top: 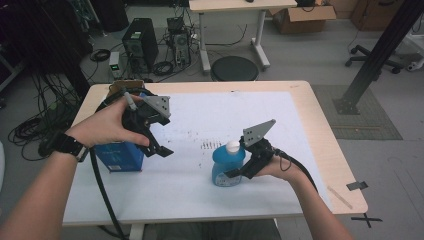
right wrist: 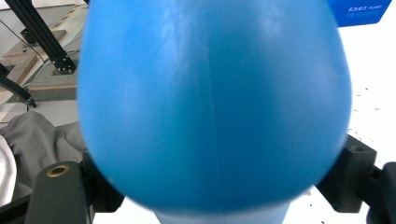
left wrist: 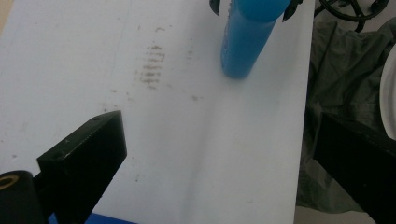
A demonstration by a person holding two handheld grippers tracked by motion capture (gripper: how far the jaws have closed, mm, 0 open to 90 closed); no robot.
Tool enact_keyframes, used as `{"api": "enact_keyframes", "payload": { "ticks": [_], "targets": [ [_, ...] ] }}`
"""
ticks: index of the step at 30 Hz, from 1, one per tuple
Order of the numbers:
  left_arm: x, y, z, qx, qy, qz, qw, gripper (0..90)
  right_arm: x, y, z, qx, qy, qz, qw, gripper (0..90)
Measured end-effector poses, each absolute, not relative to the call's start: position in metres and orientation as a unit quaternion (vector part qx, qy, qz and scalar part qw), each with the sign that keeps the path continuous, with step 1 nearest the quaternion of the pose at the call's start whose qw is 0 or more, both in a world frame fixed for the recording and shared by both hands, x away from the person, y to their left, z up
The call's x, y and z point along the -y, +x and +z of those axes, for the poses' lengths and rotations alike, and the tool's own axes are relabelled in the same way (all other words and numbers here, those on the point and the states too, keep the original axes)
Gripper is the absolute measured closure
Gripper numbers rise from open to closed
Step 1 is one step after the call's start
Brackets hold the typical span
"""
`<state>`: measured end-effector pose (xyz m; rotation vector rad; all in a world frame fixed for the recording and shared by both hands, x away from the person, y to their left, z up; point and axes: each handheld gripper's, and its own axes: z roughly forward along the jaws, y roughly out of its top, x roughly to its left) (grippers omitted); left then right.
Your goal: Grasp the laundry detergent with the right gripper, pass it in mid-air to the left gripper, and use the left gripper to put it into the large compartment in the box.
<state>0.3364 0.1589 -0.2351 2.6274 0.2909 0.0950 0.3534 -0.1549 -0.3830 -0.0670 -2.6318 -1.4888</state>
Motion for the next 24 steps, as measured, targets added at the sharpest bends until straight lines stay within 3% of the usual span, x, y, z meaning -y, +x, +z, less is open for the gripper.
{"api": "enact_keyframes", "payload": {
  "ticks": [24],
  "targets": [
    [-0.1583,0.3374,-0.2347,-0.105,0.963,0.036,0.246,3.8,0.1594,0.3528,-0.3842,0.861,-0.011,-0.506,0.055,35.1]
  ]
}}
